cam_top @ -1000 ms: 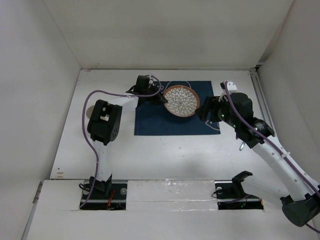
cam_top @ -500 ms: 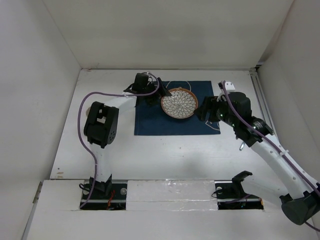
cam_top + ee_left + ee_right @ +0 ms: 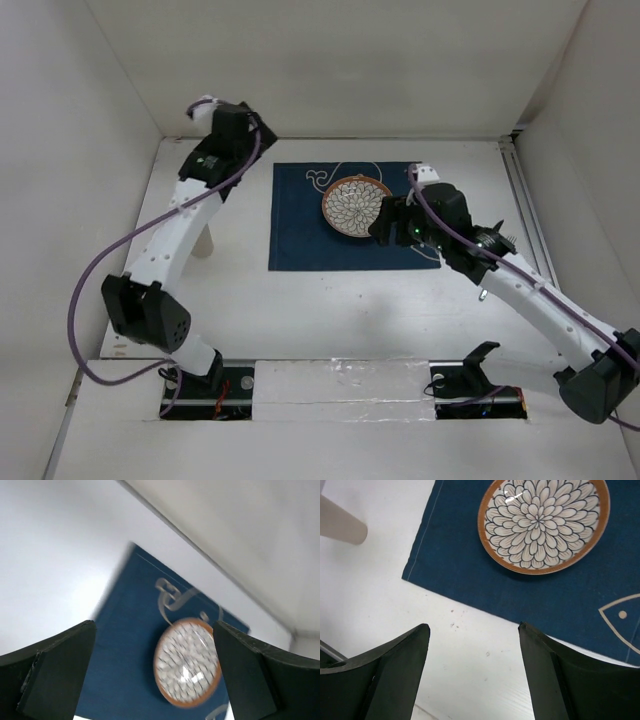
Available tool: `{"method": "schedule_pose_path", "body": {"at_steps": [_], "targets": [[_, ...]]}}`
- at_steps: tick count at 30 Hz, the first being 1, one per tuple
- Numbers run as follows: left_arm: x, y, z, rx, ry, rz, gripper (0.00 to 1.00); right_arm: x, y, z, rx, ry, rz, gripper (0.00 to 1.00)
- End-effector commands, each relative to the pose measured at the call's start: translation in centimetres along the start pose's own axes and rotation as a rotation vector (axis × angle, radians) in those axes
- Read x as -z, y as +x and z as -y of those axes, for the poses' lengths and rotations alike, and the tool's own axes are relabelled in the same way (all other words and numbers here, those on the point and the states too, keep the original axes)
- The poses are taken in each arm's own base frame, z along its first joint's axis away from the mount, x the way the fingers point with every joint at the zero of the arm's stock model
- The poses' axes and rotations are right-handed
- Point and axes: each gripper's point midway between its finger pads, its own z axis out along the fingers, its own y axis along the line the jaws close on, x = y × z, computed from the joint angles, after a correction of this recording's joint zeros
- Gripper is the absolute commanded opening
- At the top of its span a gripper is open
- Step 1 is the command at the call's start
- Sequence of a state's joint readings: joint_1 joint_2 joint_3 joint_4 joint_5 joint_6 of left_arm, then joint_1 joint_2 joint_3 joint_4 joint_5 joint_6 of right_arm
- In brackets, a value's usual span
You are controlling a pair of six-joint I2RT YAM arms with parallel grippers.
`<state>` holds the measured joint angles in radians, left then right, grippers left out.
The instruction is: Set the dinner table for one person
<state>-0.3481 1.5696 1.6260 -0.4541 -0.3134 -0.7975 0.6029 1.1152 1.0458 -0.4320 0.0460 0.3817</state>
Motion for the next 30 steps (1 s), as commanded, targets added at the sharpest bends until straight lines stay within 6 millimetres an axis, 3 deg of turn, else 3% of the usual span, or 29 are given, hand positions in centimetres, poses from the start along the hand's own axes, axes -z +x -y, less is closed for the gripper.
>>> {"method": "schedule_pose_path", "body": {"at_steps": [1,2,4,10,14,17,22,23,28,30], "targets": [[0.8,-1.9,-11.9,0.049,-0.375,0.056,1.0,-0.7,-3.6,-2.2,0.012,-0.026,0.11,0.78],[1.4,-2.8,-14.0,0.086,-0.425,0.083,1.0,-1.0,-3.7,-2.8,0.017,-0.043,0.119,0.78],[2.5,-1.3,-17.6,0.09,-0.547,0.081,1.0,-2.2,-3.4,-4.0,0.024,-0.083,0.098,0.78],[5.5,-1.5,-21.6,0.148,-0.655,0.183,1.0,-4.5,-2.1,-6.5,0.051,-0.133,0.042,0.78],[5.5,-0.1,-26.4,0.196,-0.754,0.145,0.99,-5.3,-1.1,-7.5,0.072,-0.164,0.017,0.78],[6.0,0.3,-27.7,0.212,-0.763,0.147,0.97,-5.6,-1.0,-7.7,0.081,-0.173,0.013,0.78],[5.2,1.0,-28.7,0.224,-0.779,0.148,0.93,-5.8,-0.3,-8.2,0.087,-0.194,-0.008,0.78],[4.7,1.9,-29.3,0.219,-0.805,0.127,0.9,-5.8,-0.3,-8.2,0.087,-0.194,-0.008,0.78],[3.1,2.8,-29.7,0.237,-0.82,0.112,0.56,-5.7,-0.1,-8.6,0.091,-0.201,-0.011,0.78],[2.3,3.6,-30.1,0.242,-0.828,0.097,0.56,-5.6,-0.6,-8.8,0.09,-0.206,-0.001,0.78]]}}
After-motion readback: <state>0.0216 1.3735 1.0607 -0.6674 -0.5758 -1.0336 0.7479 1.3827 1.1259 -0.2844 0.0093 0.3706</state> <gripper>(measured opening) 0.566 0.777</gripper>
